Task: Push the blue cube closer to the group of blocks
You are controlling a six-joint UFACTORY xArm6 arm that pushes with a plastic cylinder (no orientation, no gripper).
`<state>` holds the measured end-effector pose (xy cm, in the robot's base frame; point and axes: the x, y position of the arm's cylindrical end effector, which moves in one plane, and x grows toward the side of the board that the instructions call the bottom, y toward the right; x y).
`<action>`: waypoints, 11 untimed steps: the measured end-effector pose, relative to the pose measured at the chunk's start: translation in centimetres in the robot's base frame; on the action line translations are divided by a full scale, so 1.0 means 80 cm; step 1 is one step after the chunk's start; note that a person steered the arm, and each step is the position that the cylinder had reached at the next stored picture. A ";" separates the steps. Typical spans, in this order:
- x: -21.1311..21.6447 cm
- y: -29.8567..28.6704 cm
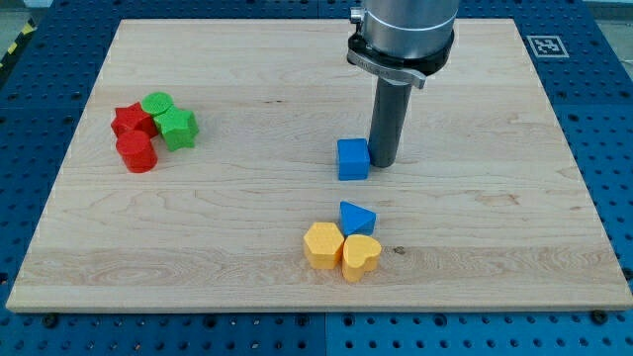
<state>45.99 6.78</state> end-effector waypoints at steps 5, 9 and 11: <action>0.012 -0.039; 0.012 -0.171; 0.000 -0.218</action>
